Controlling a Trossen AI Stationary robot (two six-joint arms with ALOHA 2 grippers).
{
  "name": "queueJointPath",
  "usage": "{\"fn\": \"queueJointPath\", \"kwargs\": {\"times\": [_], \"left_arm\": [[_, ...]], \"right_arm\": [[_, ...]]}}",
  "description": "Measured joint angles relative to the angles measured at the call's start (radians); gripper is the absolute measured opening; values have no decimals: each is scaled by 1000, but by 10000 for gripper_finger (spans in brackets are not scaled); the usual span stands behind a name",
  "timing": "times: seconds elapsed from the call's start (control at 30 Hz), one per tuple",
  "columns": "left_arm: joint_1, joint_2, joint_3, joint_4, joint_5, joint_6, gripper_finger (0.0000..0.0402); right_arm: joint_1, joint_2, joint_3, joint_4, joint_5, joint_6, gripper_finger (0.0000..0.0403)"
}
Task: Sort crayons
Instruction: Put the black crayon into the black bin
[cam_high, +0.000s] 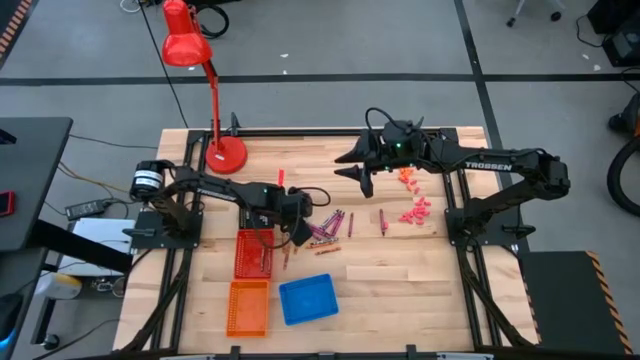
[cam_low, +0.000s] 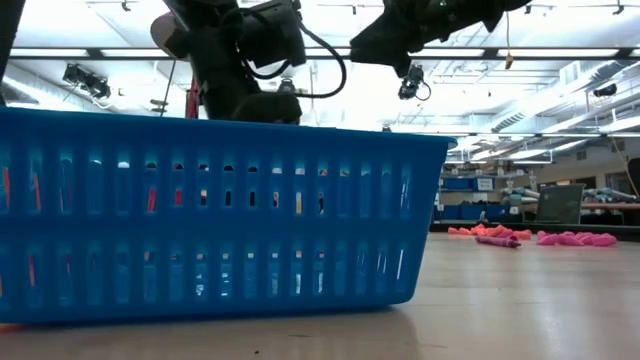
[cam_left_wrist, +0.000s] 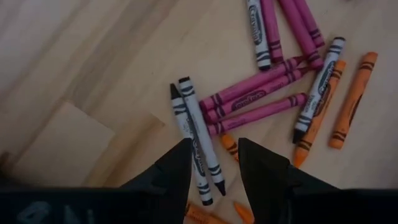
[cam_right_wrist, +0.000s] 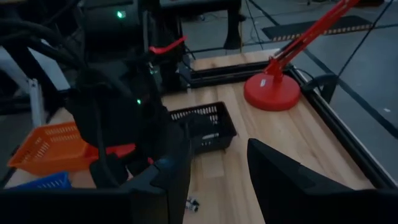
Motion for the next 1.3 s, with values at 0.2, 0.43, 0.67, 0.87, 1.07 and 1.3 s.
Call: {"fn": "queueJointPath", "kwargs": {"times": [0.2, 0.43, 0.67, 0.87, 1.07, 1.3], "left_arm": [[8, 0, 0, -41, -3, 76, 142], [8, 0, 0, -38, 43, 116, 142], [-4, 1, 0, -36, 139, 83, 142], [-35, 51, 0, -54, 90, -20, 142], [-33, 99, -1, -65, 75, -51, 142], [-27, 101, 0, -37, 118, -42, 142]], "right_arm": [[40, 0, 0, -43, 52, -43, 162], [74, 0, 0, -124, 113, -53, 162], [88, 0, 0, -122, 204, -89, 162], [86, 0, 0, -117, 214, -144, 162], [86, 0, 0, -92, 214, -143, 162], [91, 0, 0, -94, 213, -99, 162]]}}
